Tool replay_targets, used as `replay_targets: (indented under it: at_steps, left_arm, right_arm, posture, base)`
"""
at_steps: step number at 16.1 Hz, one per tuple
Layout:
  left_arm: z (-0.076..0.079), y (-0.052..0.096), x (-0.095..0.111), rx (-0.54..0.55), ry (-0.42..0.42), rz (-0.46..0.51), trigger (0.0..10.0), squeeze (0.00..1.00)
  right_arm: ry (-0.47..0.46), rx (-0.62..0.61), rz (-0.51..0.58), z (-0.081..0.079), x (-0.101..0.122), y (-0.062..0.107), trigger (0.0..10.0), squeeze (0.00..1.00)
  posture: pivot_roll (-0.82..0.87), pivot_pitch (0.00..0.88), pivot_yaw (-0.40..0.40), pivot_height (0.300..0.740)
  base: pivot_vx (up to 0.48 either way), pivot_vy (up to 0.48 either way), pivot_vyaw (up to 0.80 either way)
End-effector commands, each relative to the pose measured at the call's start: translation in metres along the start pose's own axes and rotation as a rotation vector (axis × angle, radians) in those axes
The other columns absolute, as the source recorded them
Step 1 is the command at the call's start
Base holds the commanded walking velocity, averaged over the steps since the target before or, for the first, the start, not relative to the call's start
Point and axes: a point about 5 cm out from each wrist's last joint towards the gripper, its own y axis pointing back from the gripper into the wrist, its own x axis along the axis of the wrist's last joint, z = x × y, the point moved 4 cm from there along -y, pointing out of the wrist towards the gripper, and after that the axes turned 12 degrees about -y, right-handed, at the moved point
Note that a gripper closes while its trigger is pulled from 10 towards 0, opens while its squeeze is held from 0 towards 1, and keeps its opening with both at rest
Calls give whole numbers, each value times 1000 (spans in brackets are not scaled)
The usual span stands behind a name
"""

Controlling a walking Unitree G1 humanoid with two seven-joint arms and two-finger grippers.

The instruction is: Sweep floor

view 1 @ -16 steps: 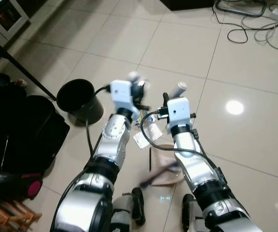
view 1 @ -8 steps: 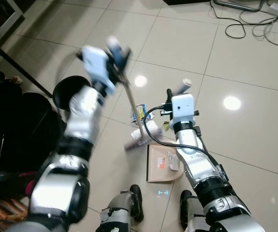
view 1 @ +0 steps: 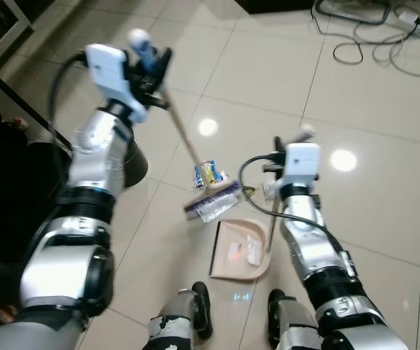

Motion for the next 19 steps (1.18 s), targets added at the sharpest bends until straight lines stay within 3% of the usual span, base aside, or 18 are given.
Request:
replay_targets:
  at_steps: [1, 8, 10, 13, 15, 17, 19]
  left_arm:
    - [-18, 7, 5, 42, -37, 11, 10000, 0]
    - [-44, 52, -24, 182, -137, -118, 10000, 0]
    - [-51, 78, -38, 244, -157, -191, 10000, 0]
    - [-44, 98, -50, 251, -150, -252, 10000, 0]
    - [-31, 114, -60, 231, -138, -319, 10000, 0]
    - [-29, 131, -73, 282, -132, -440, 10000, 0]
    - [-22, 143, -69, 279, -137, -431, 10000, 0]
  right_arm:
    - [-11, -38, -99, 13, -23, 14, 10000, 0]
    - [-38, 8, 40, 24, 33, 37, 10000, 0]
    - [-81, -4, 104, 32, 69, 46, 10000, 0]
    - [-87, -13, 121, 35, 88, 49, 10000, 0]
    - [-98, -27, 128, 37, 100, 49, 10000, 0]
    - [-99, -21, 136, 36, 112, 45, 10000, 0]
    - [-125, -10, 157, 38, 130, 35, 10000, 0]
  posture:
    - [124, 129, 114, 740]
    - [34, 25, 122, 740]
    - [32, 13, 123, 740]
    - [26, 7, 127, 740]
    - [29, 3, 125, 740]
    - [30, 0, 122, 740]
    - [31, 0, 123, 740]
  base:
    - [0, 0, 0]
    - [0, 0, 0]
    - [0, 0, 0]
    - [0, 0, 0]
    - [0, 0, 0]
    - [0, 0, 0]
    - [0, 0, 0]
